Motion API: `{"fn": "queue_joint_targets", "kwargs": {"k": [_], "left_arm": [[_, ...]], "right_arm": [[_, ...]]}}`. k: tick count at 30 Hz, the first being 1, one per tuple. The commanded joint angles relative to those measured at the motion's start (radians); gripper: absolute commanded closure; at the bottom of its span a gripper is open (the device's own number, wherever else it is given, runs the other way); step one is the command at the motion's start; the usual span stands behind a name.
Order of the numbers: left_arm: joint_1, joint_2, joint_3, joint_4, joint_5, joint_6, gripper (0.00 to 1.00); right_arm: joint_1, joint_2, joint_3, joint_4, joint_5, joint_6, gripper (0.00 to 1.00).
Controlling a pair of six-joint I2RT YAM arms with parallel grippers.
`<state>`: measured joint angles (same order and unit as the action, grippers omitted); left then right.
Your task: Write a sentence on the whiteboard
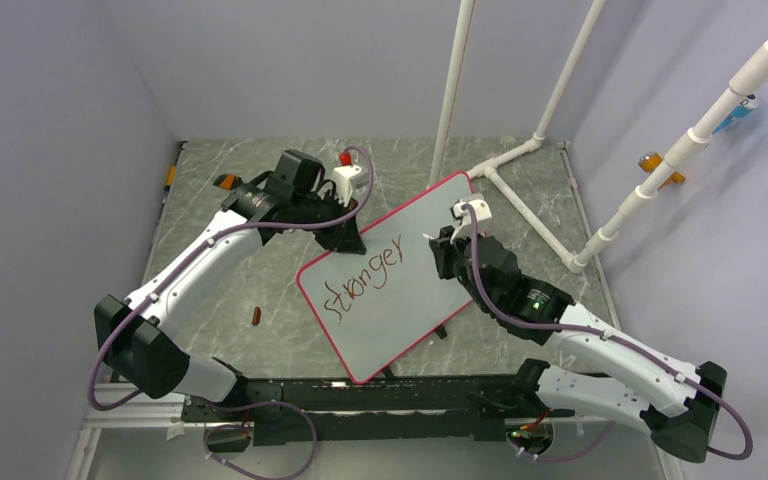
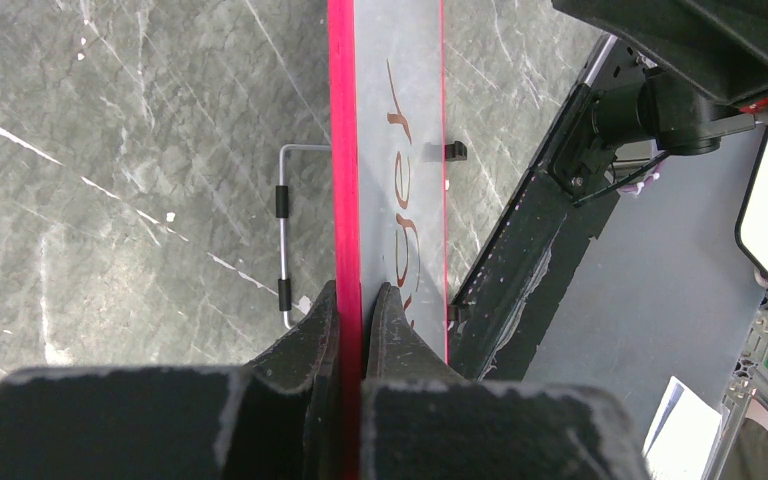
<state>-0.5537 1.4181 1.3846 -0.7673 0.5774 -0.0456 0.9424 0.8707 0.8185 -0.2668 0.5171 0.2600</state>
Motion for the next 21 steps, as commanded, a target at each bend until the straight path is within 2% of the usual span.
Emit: {"fn": "queue_joint_targets", "kwargs": {"k": [1,21], "left_arm": [[0.0,-0.021,-0.005,0.081,-0.204,0.193,1.0],[-0.002,-0.026,-0.007,0.079,-0.203,0.193,1.0]], "right_arm": [[-0.037,0.015,0.051,0.082,-0.071,-0.024,1.0],[-0.145,0.07,0.016,0.169,-0.183,0.004,1.0]]}}
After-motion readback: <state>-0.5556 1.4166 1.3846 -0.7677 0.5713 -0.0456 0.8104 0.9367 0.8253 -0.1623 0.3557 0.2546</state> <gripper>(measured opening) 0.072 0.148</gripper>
